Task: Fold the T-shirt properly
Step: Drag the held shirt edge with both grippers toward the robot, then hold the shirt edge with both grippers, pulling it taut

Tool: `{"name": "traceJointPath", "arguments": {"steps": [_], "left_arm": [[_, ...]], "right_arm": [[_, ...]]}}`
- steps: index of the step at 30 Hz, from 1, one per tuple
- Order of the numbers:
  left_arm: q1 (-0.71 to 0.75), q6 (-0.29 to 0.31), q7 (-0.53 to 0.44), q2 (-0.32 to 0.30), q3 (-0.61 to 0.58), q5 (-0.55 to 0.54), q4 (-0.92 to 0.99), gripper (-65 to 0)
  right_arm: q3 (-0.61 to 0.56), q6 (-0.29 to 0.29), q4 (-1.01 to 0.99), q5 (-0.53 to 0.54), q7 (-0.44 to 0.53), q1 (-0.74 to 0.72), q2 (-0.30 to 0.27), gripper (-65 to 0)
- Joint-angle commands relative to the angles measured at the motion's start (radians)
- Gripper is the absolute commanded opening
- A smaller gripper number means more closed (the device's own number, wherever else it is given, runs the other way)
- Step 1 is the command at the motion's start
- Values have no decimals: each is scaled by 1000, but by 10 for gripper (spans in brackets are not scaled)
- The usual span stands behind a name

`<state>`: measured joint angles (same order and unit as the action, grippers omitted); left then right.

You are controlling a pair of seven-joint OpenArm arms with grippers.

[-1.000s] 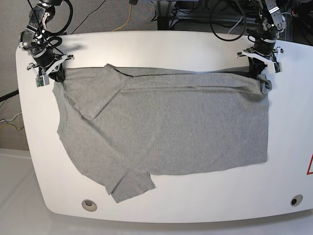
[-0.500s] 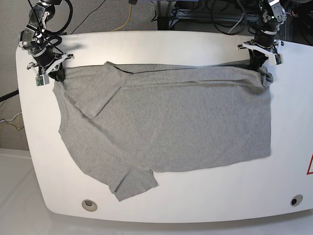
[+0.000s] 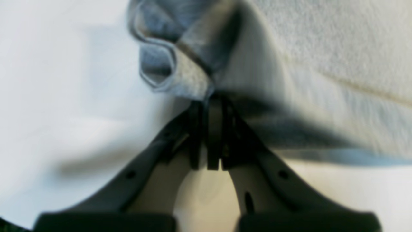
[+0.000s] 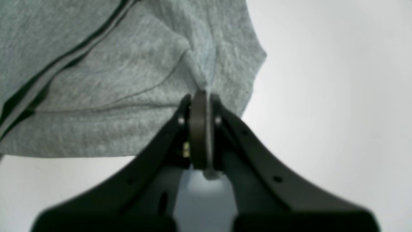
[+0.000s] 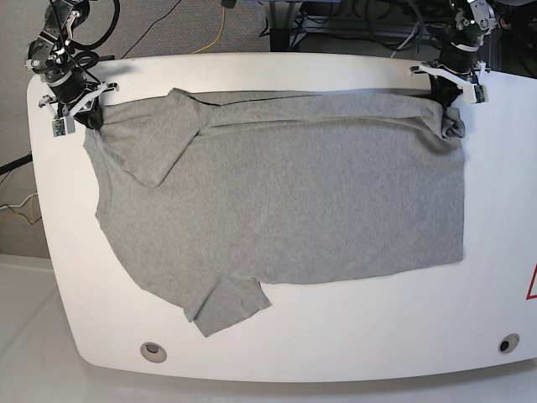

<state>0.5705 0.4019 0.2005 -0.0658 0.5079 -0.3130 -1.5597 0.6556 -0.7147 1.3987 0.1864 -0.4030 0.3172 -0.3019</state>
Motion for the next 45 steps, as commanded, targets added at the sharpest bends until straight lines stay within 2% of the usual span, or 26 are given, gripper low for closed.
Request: {"name": "traceJointPath", "arguments": {"steps": [1, 16, 36, 45], "left_arm": [[29, -42, 124, -6, 5, 70, 17, -640], [50, -44, 124, -15, 4, 70, 15, -640], [108, -42, 124, -13, -1, 71, 21, -640], [116, -41, 124, -15, 2, 122, 18, -640]], "right_arm": [[3, 17, 0, -63, -69, 32, -24, -650], [3, 17, 1, -58, -69, 66, -20, -650], [3, 17, 3, -63, -69, 84, 34, -650], [3, 17, 4, -63, -69, 96, 37, -650]]}}
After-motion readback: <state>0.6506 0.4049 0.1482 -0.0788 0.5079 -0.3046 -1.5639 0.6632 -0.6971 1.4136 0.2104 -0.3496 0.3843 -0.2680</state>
